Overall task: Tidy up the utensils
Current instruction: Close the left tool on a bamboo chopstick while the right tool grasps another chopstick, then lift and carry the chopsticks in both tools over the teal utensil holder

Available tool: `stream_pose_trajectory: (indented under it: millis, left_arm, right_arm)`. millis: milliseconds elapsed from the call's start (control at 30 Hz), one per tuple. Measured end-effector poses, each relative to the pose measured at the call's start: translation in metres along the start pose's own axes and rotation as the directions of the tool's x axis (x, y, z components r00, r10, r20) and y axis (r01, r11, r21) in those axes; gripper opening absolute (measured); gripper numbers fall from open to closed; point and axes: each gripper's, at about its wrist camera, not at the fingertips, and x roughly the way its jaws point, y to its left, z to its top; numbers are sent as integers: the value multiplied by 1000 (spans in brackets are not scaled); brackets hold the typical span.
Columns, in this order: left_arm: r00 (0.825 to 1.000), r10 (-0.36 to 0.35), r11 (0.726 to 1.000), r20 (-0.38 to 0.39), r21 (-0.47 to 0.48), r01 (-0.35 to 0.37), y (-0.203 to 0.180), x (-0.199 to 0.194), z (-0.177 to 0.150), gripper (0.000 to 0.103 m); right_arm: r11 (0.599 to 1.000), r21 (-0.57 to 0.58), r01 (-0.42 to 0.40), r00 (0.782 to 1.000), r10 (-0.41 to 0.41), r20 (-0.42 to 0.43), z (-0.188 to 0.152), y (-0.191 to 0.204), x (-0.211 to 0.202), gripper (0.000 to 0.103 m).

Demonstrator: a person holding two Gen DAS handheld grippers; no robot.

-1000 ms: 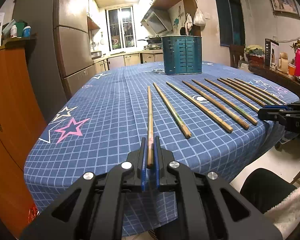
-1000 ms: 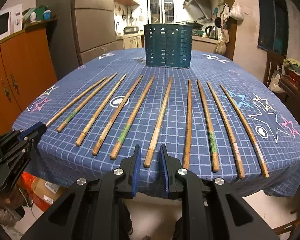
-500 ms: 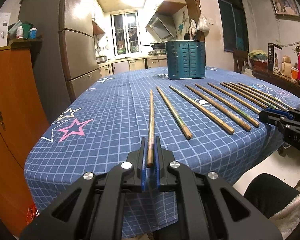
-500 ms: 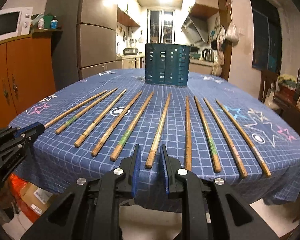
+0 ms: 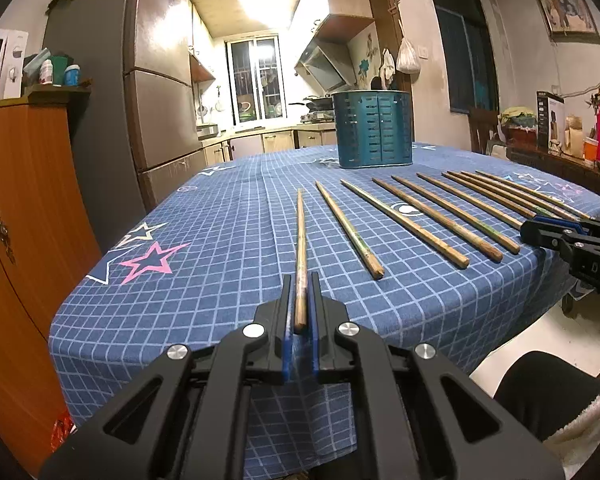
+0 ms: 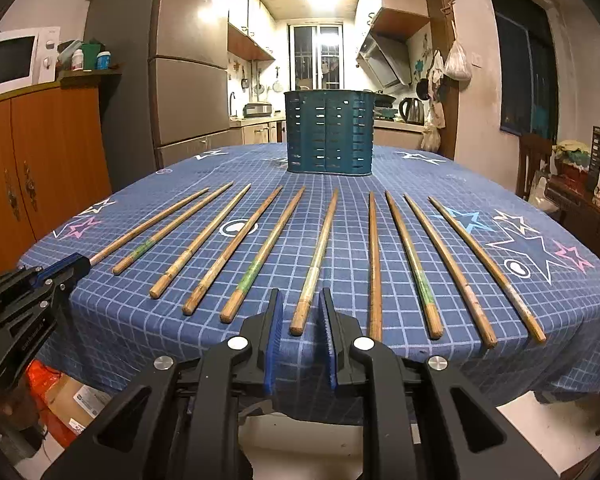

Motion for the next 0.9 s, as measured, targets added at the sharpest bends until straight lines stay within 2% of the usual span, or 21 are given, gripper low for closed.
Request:
stream_pose_trajectory:
  millis: [300, 600, 900]
  left_arm:
    - [1000, -24, 999, 1, -27, 24, 3, -7, 11, 5]
    - [1000, -27, 999, 12, -24, 27, 1, -8, 24, 5]
    - [999, -23, 997, 32, -75, 26, 14, -20, 40, 5]
  right_arm:
    - [999, 39, -14, 1000, 15, -24, 4, -7, -3, 8]
    - [997, 75, 6, 1000, -7, 10, 14, -13, -19, 8]
    - [1000, 22, 4, 993, -6, 117, 42, -9, -58, 8]
